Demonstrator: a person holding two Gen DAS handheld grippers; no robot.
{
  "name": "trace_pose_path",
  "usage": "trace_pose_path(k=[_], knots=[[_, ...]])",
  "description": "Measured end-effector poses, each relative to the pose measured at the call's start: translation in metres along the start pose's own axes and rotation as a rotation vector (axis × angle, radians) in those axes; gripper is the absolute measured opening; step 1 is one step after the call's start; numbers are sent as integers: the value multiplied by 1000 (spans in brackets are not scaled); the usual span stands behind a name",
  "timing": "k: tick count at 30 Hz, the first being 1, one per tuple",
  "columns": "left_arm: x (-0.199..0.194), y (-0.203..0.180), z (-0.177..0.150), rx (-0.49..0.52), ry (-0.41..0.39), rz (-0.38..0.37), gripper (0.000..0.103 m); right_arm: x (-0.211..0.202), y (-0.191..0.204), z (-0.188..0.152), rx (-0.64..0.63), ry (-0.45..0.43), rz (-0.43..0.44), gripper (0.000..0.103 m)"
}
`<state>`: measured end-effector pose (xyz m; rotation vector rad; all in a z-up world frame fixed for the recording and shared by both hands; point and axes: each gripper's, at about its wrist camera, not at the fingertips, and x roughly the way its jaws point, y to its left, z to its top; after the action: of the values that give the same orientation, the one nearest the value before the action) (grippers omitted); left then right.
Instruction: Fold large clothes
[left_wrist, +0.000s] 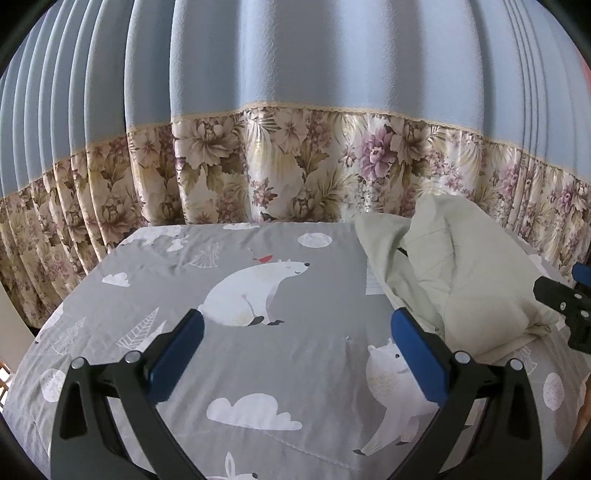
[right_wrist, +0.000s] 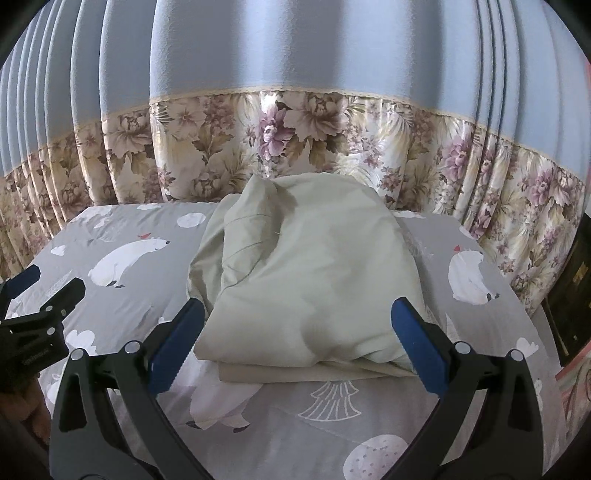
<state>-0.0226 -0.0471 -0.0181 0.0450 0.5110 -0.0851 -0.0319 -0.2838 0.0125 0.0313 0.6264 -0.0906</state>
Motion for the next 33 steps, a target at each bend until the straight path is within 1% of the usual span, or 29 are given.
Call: trace_pose_path(k=[12,24,26,33], knots=[[0,-1,0,-5,0,1,102,-2,-1,-1,-3,-4,18,100],[0,0,0,-2,-2,-1,101,-1,-3,-1,-6,0,16,100],[0,-1,0,-1,-3,0,102,0,-3,-1,-12,1,5,100],[0,-1,0,-4,-4,2,102,-2,-7,0,5,-5,8,100]])
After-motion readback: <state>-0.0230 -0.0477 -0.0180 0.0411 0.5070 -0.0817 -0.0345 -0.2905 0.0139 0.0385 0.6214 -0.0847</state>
